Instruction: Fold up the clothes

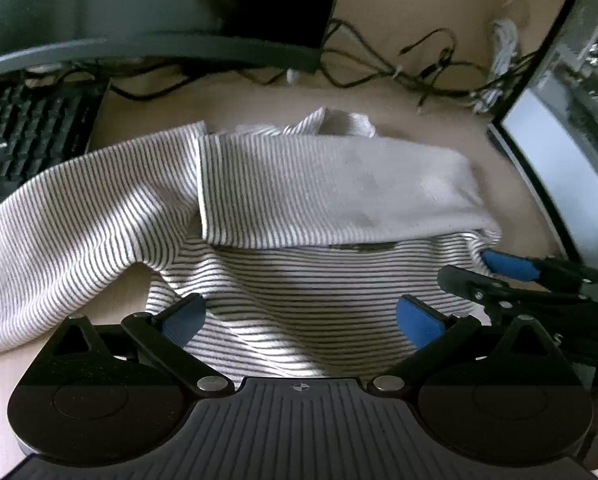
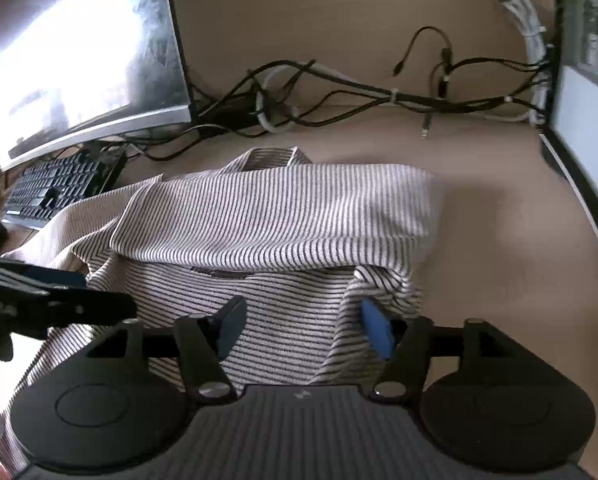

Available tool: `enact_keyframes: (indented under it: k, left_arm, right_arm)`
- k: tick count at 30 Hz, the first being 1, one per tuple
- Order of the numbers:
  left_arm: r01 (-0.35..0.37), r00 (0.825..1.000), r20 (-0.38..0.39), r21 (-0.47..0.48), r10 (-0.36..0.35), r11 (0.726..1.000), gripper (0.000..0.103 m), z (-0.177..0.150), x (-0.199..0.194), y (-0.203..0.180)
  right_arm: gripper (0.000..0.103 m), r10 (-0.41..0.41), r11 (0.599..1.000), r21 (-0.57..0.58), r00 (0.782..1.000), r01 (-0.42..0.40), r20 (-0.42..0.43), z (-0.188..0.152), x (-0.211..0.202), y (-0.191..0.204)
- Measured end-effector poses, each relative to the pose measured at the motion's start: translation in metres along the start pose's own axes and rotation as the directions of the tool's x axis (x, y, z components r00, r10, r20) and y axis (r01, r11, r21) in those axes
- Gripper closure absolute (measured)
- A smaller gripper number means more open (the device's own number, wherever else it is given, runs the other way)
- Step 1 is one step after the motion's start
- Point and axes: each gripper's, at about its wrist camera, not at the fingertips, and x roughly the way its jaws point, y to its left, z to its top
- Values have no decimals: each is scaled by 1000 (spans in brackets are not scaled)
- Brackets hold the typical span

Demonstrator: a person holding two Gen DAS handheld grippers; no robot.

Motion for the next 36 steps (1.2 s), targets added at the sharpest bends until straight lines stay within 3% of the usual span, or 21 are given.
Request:
enact_keyframes:
  k: [4,11,28,36]
  left_arm:
    - [25,999,-30,-24,-26,999,0,-2,13,0]
    - [6,1000,-19,15,-6,1000,0,-7,17,-13]
    - [116,993,-50,128,-110,985,0,-30,14,-49]
    - [170,985,-62,99,-164,981,0,-40,4,-33]
  right_arm:
    - [20,33,999,-41,999,-33,-10,-3,12,1]
    - [18,-22,984,-178,1000,18,-22,-13,11,9]
    - [19,-106,987,-125,994,102,-25,-40,-30,-17]
    - [19,-145,989,-9,989,145,-14,-52,-59,-7]
